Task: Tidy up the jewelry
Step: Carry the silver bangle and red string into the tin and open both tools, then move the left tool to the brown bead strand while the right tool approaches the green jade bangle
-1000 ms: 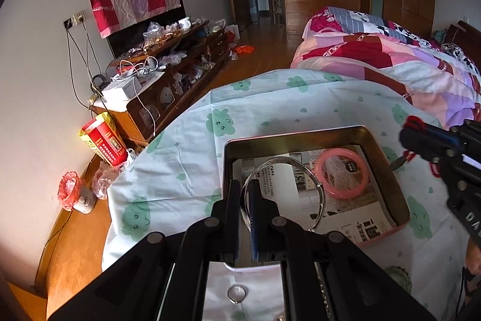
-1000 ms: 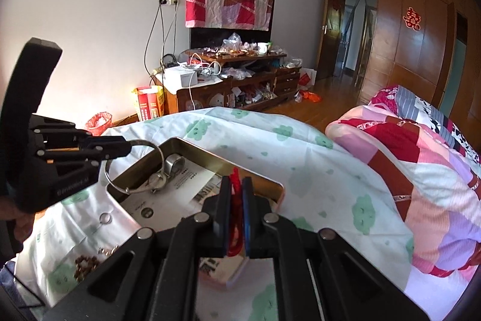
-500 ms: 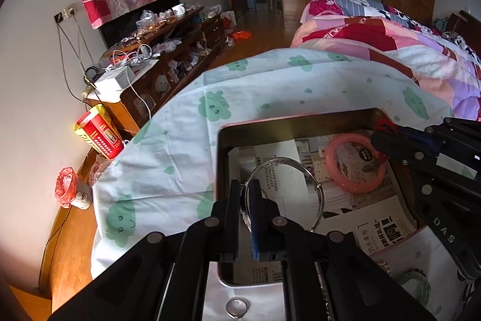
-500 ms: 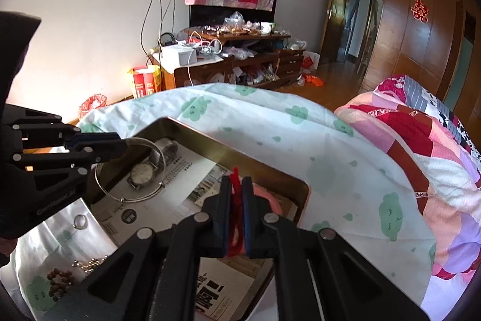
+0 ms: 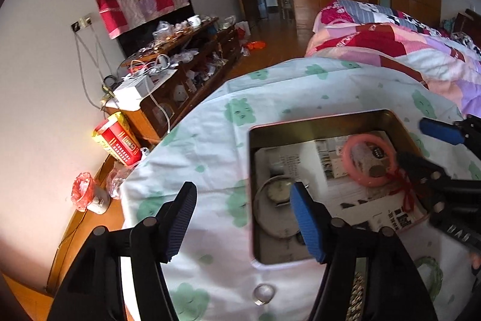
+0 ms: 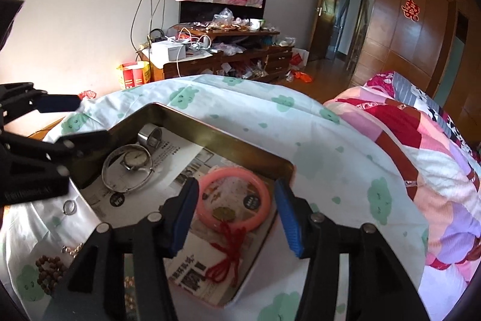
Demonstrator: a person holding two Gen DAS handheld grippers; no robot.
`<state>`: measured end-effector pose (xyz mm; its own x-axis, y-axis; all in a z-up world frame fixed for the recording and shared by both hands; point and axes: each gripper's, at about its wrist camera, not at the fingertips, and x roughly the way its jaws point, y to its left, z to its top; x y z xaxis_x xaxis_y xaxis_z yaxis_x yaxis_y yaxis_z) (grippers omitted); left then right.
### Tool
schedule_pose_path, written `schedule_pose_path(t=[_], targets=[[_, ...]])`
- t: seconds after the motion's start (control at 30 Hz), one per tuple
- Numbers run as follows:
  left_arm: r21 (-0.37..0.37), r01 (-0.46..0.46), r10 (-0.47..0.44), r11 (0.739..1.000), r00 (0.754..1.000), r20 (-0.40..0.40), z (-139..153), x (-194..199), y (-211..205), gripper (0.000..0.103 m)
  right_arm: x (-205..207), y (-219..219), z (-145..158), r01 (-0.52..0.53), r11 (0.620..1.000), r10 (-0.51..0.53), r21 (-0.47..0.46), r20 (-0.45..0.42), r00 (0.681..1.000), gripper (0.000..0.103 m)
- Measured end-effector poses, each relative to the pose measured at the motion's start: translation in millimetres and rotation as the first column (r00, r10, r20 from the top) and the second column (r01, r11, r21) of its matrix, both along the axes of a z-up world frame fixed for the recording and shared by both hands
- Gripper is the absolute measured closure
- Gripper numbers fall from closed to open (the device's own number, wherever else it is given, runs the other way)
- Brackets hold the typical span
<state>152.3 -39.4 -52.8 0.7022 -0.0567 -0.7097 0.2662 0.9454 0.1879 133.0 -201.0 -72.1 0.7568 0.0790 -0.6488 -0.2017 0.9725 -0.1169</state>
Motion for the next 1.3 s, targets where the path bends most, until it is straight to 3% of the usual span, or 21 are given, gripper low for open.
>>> schedule_pose_path(t=[0.33, 0.6, 0.97, 1.1, 1.17, 1.23, 1.3], targets=[[-0.044, -0.066, 0.065, 0.997, 0.997, -0.031, -11.5, -47.1, 29.1, 0.038, -33.0, -10.0, 3.9, 0.044, 0.998, -0.044, 0.037, 0.006, 0.999, 0.044], [-0.053, -0.057, 0.054, 0.997, 0.997, -0.055, -24.0, -93.4, 26.9, 0.038, -76.8, -11.5, -3.6, 0.043, 0.996, -0.042, 0.073, -0.022, 0.999, 0.044], [-0.07, -0.069, 0.061, 0.995, 0.991, -0.118, -42.3, -126.8, 19.7, 0.038, -110.6, 5.8, -23.4, 0.002, 0.998, 0.003, 0.057, -0.073, 0.997, 0.044], [-0.07, -0.043, 0.036, 0.997, 0.994, -0.104, -41.6, -135.9, 8.3, 0.038, -114.9, 10.9, -32.7, -0.01, 0.999, 0.013, 0.032, -0.092, 0.996, 0.044], [-0.082, -0.024, 0.015, 0.996, 0.994, -0.11, -42.3, -138.9, 4.7, 0.038, -115.7, 9.6, -36.0, -0.018, 0.999, 0.022, 0.044, -0.104, 0.994, 0.048], [-0.07, -0.015, 0.006, 0.997, 0.993, -0.12, -45.6, -139.7, 1.5, 0.038, -115.9, 8.8, -38.2, -0.024, 0.999, 0.029, 0.045, -0.112, 0.993, 0.058], [-0.067, -0.005, -0.003, 0.998, 0.993, -0.12, -49.0, -139.2, 1.0, 0.038, -117.2, 9.4, -39.9, -0.028, 0.999, 0.032, 0.038, -0.111, 0.993, 0.058]])
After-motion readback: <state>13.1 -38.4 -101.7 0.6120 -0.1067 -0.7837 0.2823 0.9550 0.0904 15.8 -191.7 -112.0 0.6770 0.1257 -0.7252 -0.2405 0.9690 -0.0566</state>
